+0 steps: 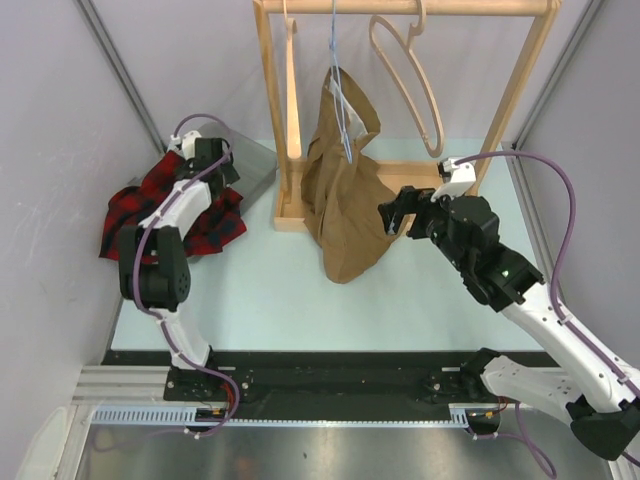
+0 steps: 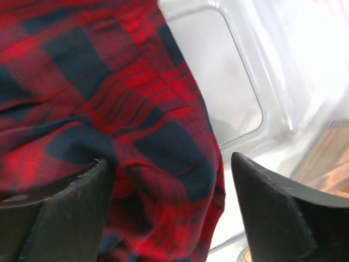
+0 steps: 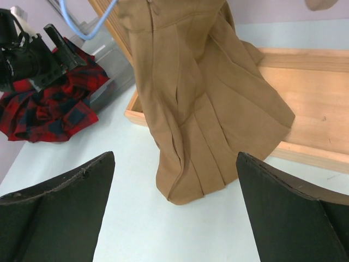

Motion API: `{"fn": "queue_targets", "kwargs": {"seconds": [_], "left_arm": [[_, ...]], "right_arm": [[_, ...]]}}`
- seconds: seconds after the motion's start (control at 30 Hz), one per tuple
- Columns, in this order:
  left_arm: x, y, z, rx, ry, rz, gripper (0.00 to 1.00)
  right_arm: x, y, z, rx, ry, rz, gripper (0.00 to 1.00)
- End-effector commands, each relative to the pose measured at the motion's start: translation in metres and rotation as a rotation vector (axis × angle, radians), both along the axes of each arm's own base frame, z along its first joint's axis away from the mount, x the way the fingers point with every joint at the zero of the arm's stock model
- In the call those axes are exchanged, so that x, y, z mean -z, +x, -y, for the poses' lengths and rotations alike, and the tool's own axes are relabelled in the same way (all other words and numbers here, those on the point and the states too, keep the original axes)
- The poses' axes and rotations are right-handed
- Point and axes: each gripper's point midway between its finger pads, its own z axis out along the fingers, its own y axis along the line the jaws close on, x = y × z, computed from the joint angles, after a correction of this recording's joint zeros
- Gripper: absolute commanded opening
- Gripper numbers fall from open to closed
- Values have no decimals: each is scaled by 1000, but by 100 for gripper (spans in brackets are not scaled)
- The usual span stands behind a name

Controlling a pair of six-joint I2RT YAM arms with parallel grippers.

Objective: Place the skirt on the hanger

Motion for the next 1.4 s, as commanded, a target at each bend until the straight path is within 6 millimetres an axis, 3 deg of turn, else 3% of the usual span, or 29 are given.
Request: {"fn": "queue_targets", "kwargs": {"seconds": [0.0,0.07,0.1,0.17,0.2,0.33,0.37,0.43,0.47,0.57,0.6,0.8,0.9,0.93,1.0,1.03,1.13,1.17,1.37], "left_arm": [[8,22,12,66,-41,-13,71],[13,22,16,80,-66,-23,56],[14,21,17,81,-72,-24,36],[9,19,21,99,-89,-13,21],[6,18,22,107,-92,-9,0],[-26,8,24,131,-92,42,0],[-51,3,25,143,-93,93,0],[-75,-6,26,157,-89,135,0],[-106,-15,26,164,-85,197,0],[-149,-34,29,200,-74,276,0],[-173,-49,31,222,-77,324,0],[-255,-112,51,410,-38,476,0],[-289,-143,79,593,-61,563,0],[-307,-164,94,690,-71,620,0],[-322,-186,111,805,-80,672,0],[-332,-207,127,910,-96,704,0],[-337,-233,145,1034,-138,723,0],[-341,-251,155,1114,-158,742,0],[-364,-302,174,1259,-218,847,0]], "right_arm": [[-9,11,-3,-5,29,18,98],[-11,15,0,-1,26,18,97],[-11,16,0,0,26,17,97],[-13,17,3,1,27,22,97],[-13,18,4,3,26,23,96],[-16,19,4,-8,32,31,96],[-16,19,5,-7,33,32,96],[-16,19,7,-4,35,34,96],[-17,18,8,-2,37,38,96],[-20,17,10,-3,43,49,96],[-21,16,11,-1,45,52,96],[-25,14,14,1,51,60,96],[-27,12,15,-2,59,63,96],[-30,10,16,-2,63,68,96],[-32,9,17,2,68,71,96],[-34,7,19,3,72,77,96],[-34,4,21,8,77,74,96],[-36,2,23,12,81,79,96],[-38,-8,29,17,100,79,96]]}}
